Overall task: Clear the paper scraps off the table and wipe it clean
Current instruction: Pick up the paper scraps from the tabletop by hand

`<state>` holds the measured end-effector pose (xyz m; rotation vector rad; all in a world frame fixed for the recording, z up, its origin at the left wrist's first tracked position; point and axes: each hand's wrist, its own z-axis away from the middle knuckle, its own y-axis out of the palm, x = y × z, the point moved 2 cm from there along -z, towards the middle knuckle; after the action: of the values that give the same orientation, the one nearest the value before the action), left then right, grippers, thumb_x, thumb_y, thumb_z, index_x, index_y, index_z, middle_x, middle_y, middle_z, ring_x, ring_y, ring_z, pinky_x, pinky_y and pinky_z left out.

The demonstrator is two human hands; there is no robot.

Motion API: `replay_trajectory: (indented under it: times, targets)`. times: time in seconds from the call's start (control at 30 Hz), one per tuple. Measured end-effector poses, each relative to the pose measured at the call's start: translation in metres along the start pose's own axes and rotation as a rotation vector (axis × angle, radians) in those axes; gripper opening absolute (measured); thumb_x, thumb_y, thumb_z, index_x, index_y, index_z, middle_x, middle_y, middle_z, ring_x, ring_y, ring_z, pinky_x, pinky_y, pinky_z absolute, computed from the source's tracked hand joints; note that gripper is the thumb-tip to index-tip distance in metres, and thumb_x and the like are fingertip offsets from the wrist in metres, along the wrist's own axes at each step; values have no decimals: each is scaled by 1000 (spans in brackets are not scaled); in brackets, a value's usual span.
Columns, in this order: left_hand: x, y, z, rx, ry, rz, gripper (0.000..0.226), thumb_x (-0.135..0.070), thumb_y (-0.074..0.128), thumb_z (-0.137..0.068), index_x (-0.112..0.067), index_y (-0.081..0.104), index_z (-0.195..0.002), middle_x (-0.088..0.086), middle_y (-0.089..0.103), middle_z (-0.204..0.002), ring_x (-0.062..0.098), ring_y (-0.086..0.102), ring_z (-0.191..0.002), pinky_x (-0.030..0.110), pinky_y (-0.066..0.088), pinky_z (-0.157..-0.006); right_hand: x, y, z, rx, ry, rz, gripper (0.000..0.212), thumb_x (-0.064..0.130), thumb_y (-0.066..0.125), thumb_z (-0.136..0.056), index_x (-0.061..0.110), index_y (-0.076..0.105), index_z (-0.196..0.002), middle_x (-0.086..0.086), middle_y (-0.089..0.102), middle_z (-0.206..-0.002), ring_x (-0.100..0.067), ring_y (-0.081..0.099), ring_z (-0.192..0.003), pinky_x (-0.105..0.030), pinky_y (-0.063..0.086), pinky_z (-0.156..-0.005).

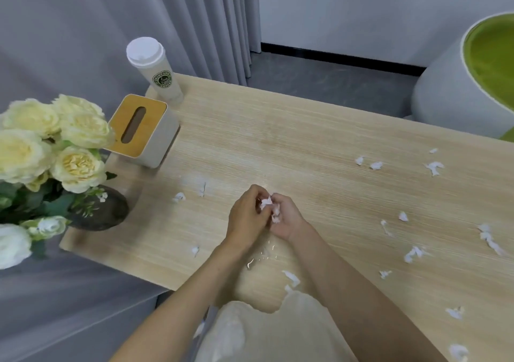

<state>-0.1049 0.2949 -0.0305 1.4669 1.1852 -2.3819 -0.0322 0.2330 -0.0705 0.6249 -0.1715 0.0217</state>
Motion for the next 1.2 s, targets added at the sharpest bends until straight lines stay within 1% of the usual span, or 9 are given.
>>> replay_trajectory:
  times: [0.2,0.33,0.43,0.53,0.63,0.73,0.83,1.0,1.2]
  targets:
    - [19,-19,13,-9,138,-122,17,-30,66,-79,-17,70,-89,-8,65,-88,14,48,-91,31,42,-83,-17,15,-4,76,104,10,20,11,47,-90,2,54,-74,-10,60,-57,-20,64,-50,-22,53,-48]
    - [30,-32,22,-98,142,-44,12,-18,64,-86,-18,74,-93,-11,62,-99,8,46,-97,17,39,-85,-24,22,-13,144,97,51,10,8,53,-87,-1,58,-85,-10,62,-71,-18,66,-61,-23,54,-52]
    - [46,-43,26,-192,28,94,17,-8,63,-88,-19,72,-96,-8,56,-98,3,51,-96,10,39,-84,-27,24,-17,90,23,361,11,7,57,-90,1,66,-89,-8,66,-75,-13,65,-63,-22,52,-55]
    - [85,-58,16,-338,-201,40,13,-12,62,-89,-18,68,-99,-2,56,-102,12,57,-92,18,42,-79,-29,19,-21,-97,-42,634,4,7,68,-83,5,66,-87,-8,60,-69,-9,52,-50,-18,39,-45]
    - [123,-78,-4,-462,-427,-74,20,-16,60,-89,-12,61,-108,7,55,-111,23,55,-102,27,40,-80,-25,15,-24,-183,-100,762,13,17,73,-82,7,66,-78,-4,56,-60,-7,43,-42,-18,30,-37]
    - [137,-92,-31,-470,-508,-125,34,-18,63,-87,-9,52,-118,13,46,-122,28,46,-113,36,43,-89,-20,12,-24,-235,-137,851,23,24,74,-81,9,64,-68,-2,54,-53,-11,42,-42,-17,27,-37]
    - [145,-96,-57,-433,-557,-215,26,-16,60,-89,-5,53,-111,16,45,-122,32,44,-114,40,43,-89,-16,9,-26,-282,-157,864,22,23,73,-82,10,64,-66,-4,57,-57,-14,42,-46,-21,28,-40]
    - [145,-91,-64,-407,-434,-119,6,-7,52,-88,-11,55,-86,10,57,-97,26,55,-89,29,37,-70,-9,6,-28,-312,-198,862,15,21,70,-84,8,67,-75,-6,61,-64,-14,45,-47,-21,34,-40]
    - [124,-62,-65,-228,-214,-183,21,-17,55,-94,-18,51,-114,-5,55,-100,12,51,-91,26,38,-76,-9,5,-30,-334,-209,847,13,19,68,-85,8,67,-78,-7,61,-66,-13,46,-46,-19,35,-39]
